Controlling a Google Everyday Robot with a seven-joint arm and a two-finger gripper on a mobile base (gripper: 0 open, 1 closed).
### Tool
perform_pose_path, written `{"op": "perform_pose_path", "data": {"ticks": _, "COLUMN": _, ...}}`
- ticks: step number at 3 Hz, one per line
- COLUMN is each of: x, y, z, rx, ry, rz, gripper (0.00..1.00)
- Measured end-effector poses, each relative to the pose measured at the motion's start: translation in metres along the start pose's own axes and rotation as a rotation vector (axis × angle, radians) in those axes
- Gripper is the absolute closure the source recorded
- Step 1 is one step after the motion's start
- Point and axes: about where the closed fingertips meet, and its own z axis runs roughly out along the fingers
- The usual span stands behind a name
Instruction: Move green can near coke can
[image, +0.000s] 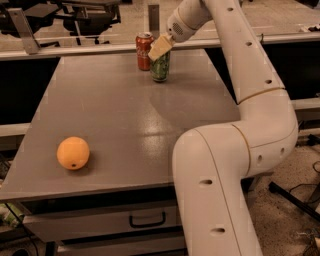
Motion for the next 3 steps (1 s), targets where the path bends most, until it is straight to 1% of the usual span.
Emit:
{"op": "perform_pose_path", "data": {"ticks": 1, "x": -0.0003, "y": -0.0005, "z": 0.0043, "rx": 0.002, "ry": 0.003, "rz": 0.0, "gripper": 0.16}}
{"op": "perform_pose_path", "data": {"ticks": 2, "x": -0.0004, "y": -0.0001, "z": 0.0096, "rx": -0.002, "ry": 0.003, "rz": 0.0, "gripper": 0.0}}
{"op": "perform_pose_path", "data": {"ticks": 3, "x": -0.0004, "y": -0.0001, "z": 0.0098, "rx": -0.002, "ry": 0.003, "rz": 0.0, "gripper": 0.0}}
